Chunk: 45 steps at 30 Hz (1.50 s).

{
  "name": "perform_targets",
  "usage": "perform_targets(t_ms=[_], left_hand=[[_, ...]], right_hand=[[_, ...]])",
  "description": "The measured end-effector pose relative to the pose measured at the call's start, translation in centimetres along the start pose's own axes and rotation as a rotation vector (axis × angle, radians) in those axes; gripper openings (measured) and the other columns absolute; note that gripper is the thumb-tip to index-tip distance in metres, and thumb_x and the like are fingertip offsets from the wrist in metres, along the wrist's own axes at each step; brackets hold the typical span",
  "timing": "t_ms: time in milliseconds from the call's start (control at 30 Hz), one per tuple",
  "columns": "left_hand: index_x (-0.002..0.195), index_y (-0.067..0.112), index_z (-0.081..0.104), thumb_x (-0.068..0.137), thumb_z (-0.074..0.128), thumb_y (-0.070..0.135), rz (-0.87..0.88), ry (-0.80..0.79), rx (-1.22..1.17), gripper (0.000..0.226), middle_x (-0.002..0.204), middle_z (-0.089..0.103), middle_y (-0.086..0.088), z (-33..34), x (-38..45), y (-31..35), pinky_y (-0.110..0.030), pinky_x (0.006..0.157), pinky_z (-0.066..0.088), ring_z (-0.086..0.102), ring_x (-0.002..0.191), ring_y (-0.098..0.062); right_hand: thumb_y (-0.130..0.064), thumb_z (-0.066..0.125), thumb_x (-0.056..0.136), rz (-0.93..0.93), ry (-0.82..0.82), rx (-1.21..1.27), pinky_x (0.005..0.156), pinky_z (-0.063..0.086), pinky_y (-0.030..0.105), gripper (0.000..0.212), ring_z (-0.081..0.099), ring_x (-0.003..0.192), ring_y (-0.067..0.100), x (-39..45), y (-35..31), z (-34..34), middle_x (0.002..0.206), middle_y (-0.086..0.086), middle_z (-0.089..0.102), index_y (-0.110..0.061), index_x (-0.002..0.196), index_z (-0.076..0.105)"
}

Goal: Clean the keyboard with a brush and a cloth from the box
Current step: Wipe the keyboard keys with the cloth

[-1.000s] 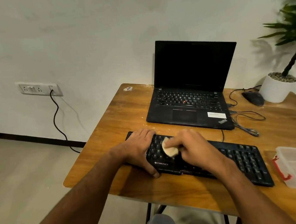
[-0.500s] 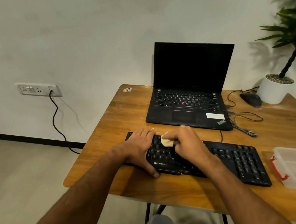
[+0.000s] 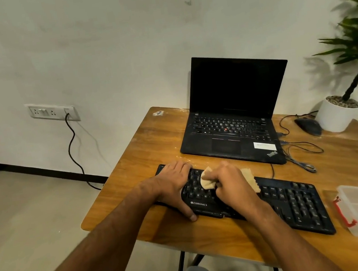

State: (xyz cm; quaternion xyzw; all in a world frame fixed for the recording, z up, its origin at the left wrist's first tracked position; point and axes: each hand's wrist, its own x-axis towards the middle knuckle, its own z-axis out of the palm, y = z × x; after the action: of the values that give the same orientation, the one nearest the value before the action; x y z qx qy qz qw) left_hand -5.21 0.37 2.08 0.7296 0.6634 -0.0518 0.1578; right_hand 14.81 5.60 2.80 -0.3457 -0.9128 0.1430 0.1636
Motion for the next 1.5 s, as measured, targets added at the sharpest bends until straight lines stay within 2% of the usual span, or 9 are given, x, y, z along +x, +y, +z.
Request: perform_targets(t_ms=[167, 333, 467, 567, 800, 1000, 1200, 1400, 1500], left_hand=[[0.161, 0.015, 0.013, 0.056, 0.088, 0.077, -0.002, -0.005, -0.004, 0.143, 0.159, 0.025, -0.002, 0.0, 0.3, -0.2, -0.043, 0.128, 0.018, 0.023, 0.148, -0.023], [0.161, 0.018, 0.011, 0.052, 0.088, 0.079, -0.006, -0.005, -0.02, 0.147, 0.16, 0.022, -0.001, 0.3, 0.3, -0.6, -0.044, 0.129, 0.018, 0.021, 0.149, -0.022], [0.16, 0.019, 0.013, 0.051, 0.087, 0.081, -0.006, 0.004, -0.006, 0.145, 0.159, 0.024, 0.0, 0.4, 0.6, -0.5, -0.047, 0.128, 0.02, 0.023, 0.148, -0.023], [0.16, 0.019, 0.012, 0.051, 0.087, 0.081, -0.005, 0.004, -0.012, 0.146, 0.159, 0.024, -0.001, 0.5, 0.7, -0.8, -0.047, 0.128, 0.019, 0.023, 0.148, -0.023], [0.159, 0.021, 0.014, 0.05, 0.088, 0.08, 0.005, 0.007, -0.032, 0.144, 0.158, 0.025, -0.001, 0.6, 0.7, -0.7, -0.046, 0.128, 0.02, 0.024, 0.148, -0.022], [0.158, 0.022, 0.014, 0.049, 0.088, 0.08, 0.005, -0.001, -0.049, 0.144, 0.156, 0.027, 0.0, 0.7, 1.0, -1.0, -0.048, 0.128, 0.021, 0.026, 0.146, -0.022], [0.157, 0.021, 0.016, 0.049, 0.087, 0.081, 0.014, 0.009, -0.023, 0.143, 0.155, 0.029, 0.0, 0.7, 1.0, -1.0, -0.047, 0.127, 0.022, 0.028, 0.145, -0.022], [0.158, 0.02, 0.013, 0.05, 0.086, 0.082, 0.013, 0.004, -0.012, 0.145, 0.156, 0.027, -0.002, 0.9, 1.2, -1.2, -0.048, 0.128, 0.018, 0.025, 0.147, -0.024], [0.157, 0.021, 0.015, 0.049, 0.086, 0.083, 0.024, 0.006, -0.017, 0.144, 0.153, 0.029, -0.001, 0.9, 1.1, -1.3, -0.047, 0.128, 0.019, 0.027, 0.145, -0.022]], right_hand=[[0.004, 0.062, 0.088, -0.032, -0.151, -0.023, 0.087, 0.045, 0.025, 0.047, 0.054, 0.105, 0.014, -1.6, -0.3, -0.9, 0.109, -0.003, 0.065, -0.027, 0.121, 0.074], [0.012, 0.058, 0.08, 0.049, 0.036, 0.022, 0.087, 0.047, 0.022, 0.051, 0.063, 0.101, 0.012, -0.2, -0.3, -1.6, 0.105, -0.006, 0.076, -0.023, 0.11, 0.078], [0.007, 0.058, 0.088, 0.024, -0.05, -0.036, 0.081, 0.035, 0.022, 0.045, 0.045, 0.098, 0.01, -1.8, -1.0, -1.5, 0.101, -0.003, 0.06, -0.023, 0.116, 0.076], [0.009, 0.061, 0.086, 0.016, -0.184, 0.02, 0.085, 0.045, 0.02, 0.043, 0.058, 0.102, 0.007, -1.9, -0.8, -2.8, 0.111, -0.005, 0.072, -0.022, 0.109, 0.079], [0.01, 0.057, 0.083, 0.097, 0.033, -0.003, 0.082, 0.042, 0.017, 0.044, 0.057, 0.094, 0.005, -1.5, -0.6, -1.8, 0.104, -0.005, 0.076, -0.021, 0.104, 0.08], [0.005, 0.063, 0.086, 0.124, -0.149, 0.017, 0.081, 0.047, 0.017, 0.038, 0.059, 0.101, 0.007, -2.4, -1.3, -3.0, 0.109, -0.007, 0.071, -0.025, 0.103, 0.08], [0.009, 0.058, 0.084, 0.137, 0.053, -0.03, 0.083, 0.04, 0.013, 0.044, 0.062, 0.105, 0.011, -1.4, -0.5, -1.8, 0.108, -0.004, 0.075, -0.021, 0.109, 0.078], [0.005, 0.061, 0.086, 0.07, -0.129, 0.033, 0.09, 0.049, 0.019, 0.041, 0.063, 0.109, 0.009, -3.0, -2.0, -2.4, 0.114, -0.006, 0.073, -0.023, 0.111, 0.078], [0.01, 0.06, 0.081, 0.049, -0.028, 0.064, 0.092, 0.052, 0.028, 0.048, 0.063, 0.106, 0.012, -1.4, -1.6, -2.0, 0.111, -0.005, 0.075, -0.023, 0.111, 0.078]])
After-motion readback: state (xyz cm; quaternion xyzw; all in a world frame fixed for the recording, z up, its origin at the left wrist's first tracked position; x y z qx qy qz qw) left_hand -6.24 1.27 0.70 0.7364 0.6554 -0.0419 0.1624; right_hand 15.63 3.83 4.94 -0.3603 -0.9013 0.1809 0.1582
